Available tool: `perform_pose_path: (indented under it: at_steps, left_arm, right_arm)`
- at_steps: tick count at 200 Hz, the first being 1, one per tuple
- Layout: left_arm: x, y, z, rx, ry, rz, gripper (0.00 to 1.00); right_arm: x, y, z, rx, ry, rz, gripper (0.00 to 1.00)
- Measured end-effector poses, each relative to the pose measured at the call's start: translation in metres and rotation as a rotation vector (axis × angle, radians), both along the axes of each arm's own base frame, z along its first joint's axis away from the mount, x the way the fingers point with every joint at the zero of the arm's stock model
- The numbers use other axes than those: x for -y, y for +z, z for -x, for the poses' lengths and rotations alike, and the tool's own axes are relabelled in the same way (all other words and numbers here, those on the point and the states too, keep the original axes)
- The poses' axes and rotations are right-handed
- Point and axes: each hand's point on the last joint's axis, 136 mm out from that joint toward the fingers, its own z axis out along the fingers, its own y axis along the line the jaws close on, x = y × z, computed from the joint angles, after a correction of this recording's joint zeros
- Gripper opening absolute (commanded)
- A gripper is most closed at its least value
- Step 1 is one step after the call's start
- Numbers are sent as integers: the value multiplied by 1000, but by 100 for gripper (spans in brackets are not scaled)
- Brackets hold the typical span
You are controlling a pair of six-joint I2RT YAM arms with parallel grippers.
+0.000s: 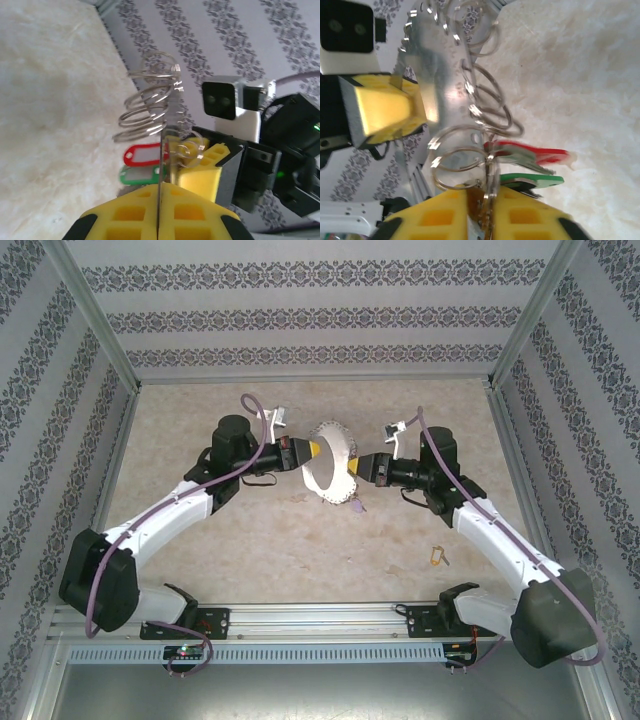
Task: Put the keys on the keyring
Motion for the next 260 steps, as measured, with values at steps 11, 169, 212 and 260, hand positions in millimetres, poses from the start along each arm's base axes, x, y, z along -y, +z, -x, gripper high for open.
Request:
perform_pose_path:
  at_steps: [11,169,212,260]
  left_arm:
    - [0,10,2,58,-20,-34,0]
    - [-10,52,6,204,-381,-560,0]
    - [-5,75,19,252,-413,-497,0]
    - [-7,100,38,330,-430,-453,0]
  right_arm:
    - [3,6,2,37,-7,13,47]
    - [11,25,39,812,22,339,38]
    - [-14,26,63,979,156,365,22]
    - [-24,28,73,1079,204,381,16]
